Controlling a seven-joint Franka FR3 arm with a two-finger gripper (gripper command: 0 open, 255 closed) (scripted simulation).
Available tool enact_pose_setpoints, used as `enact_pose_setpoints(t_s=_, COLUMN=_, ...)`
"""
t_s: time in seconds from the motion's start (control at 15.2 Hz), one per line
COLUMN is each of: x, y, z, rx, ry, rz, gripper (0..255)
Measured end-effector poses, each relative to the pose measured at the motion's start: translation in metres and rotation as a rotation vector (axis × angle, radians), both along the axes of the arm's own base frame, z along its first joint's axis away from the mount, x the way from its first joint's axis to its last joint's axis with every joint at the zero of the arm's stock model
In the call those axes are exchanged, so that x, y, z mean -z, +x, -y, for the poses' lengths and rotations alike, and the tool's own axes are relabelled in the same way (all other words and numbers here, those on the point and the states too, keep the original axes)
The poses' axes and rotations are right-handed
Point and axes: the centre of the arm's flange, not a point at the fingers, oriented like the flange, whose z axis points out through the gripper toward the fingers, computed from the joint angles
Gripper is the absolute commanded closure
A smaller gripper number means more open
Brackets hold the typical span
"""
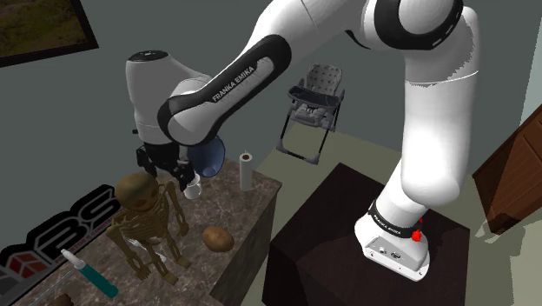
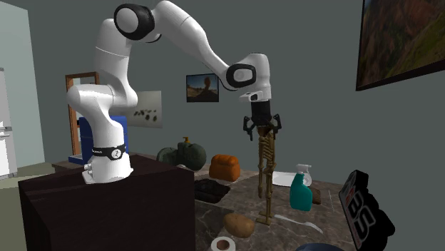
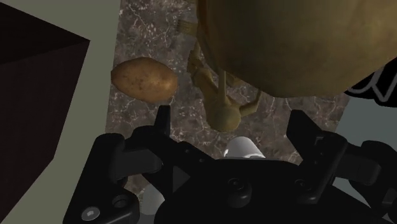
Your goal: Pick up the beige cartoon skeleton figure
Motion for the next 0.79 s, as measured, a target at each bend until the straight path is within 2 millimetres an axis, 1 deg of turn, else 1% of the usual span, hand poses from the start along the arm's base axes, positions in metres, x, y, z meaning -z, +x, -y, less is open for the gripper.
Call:
enact_pose_setpoints(t_s=0.2, x=0.014, y=0.001, z=0.001, rx=0.001, ry=0.000, rz=0.000, gripper=0)
enact_pose_setpoints(t_s=0.26, x=0.016, y=0.001, z=0.001, rx=0.001, ry=0.000, rz=0.000, gripper=255)
enact_pose_setpoints(t_s=0.79, x=0.017, y=0.002, z=0.001, rx=0.001, ry=0.000, rz=0.001, gripper=255)
